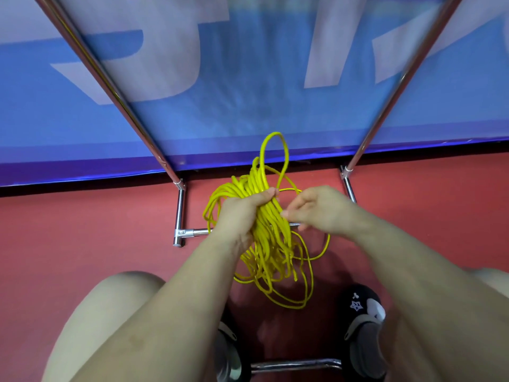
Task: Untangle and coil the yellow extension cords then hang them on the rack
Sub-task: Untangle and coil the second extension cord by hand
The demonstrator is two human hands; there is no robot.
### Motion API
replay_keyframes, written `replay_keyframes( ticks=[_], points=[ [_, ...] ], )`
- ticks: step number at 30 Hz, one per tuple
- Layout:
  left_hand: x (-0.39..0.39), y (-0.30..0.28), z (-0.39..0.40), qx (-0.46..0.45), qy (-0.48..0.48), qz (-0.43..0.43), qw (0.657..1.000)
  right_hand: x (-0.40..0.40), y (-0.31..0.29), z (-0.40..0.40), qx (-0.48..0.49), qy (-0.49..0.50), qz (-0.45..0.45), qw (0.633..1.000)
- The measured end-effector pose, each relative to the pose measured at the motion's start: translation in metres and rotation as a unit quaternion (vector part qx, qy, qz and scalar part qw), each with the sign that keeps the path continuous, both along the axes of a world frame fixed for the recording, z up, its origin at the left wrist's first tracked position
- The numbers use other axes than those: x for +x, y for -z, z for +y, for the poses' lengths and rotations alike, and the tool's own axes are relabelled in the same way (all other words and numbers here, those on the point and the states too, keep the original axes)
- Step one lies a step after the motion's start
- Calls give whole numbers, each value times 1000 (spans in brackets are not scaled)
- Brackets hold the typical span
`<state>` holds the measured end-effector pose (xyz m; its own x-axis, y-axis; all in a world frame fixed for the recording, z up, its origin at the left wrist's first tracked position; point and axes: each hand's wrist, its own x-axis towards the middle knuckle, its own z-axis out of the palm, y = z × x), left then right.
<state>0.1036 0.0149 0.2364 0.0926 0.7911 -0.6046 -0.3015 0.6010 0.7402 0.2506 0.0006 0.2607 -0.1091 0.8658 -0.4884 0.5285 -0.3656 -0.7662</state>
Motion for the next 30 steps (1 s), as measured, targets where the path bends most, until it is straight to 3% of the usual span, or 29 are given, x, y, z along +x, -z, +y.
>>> replay_keyframes(
  ticks=[4, 10, 13, 18, 24, 30],
  points=[
    [-3, -1, 3, -19, -42, -41, 998, -6, 11, -4, 54, -101, -75, 991],
    [-12, -4, 6, -30, -73, -54, 995, -3, 11, -2, 117, -65, -67, 989],
    [-12, -6, 7, -36, -95, -58, 993, -2, 14, 0, 90, -41, -28, 995],
    [-10, -6, 9, -12, -100, -35, 994, -1, 15, -2, 79, -96, -25, 992],
    [-11, -7, 10, -10, -102, -43, 994, 0, 9, -2, 96, -91, -30, 991],
    [-9, -3, 8, -9, -70, -41, 997, -4, -7, 3, 21, 38, 142, 989]
  ],
)
